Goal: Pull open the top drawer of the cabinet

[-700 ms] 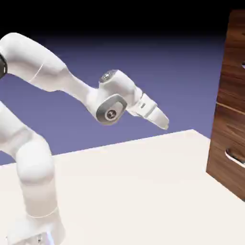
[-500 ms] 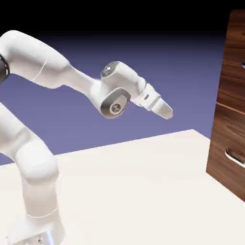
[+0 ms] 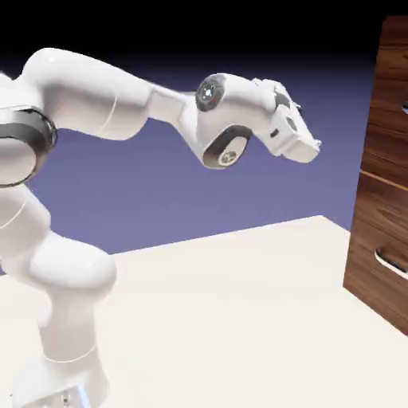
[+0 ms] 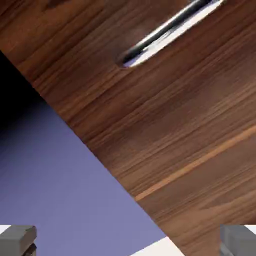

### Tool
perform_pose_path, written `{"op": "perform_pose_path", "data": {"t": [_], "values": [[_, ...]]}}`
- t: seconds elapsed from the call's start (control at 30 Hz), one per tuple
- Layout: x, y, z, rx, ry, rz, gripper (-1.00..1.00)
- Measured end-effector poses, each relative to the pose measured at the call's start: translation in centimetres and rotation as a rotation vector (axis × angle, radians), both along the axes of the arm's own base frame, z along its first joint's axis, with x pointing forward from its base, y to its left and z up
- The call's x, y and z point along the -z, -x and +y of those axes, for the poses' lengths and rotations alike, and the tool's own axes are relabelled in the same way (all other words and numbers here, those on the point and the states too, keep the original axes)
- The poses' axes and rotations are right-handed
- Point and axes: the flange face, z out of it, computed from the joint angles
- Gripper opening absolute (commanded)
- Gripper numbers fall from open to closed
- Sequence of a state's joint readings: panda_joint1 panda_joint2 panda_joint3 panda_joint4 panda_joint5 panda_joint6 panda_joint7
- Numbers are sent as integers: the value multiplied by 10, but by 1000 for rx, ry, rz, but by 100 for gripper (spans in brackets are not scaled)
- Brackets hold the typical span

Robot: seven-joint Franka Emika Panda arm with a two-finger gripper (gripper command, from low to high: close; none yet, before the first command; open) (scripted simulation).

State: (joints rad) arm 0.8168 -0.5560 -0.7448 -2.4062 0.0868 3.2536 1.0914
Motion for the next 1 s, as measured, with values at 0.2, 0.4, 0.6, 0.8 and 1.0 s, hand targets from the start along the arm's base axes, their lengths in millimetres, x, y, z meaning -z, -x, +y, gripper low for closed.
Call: {"op": "perform_pose_path", "data": {"t": [0.2,0.4,0.6,0.8,1.0], "values": [[-11,-29,-22,55,-193,-34,0],[-12,-61,-41,115,-366,-54,0],[-6,-95,-55,179,-516,-69,0],[3,-127,-62,244,-642,-88,0],[12,-156,-62,302,-745,-117,0]]}}
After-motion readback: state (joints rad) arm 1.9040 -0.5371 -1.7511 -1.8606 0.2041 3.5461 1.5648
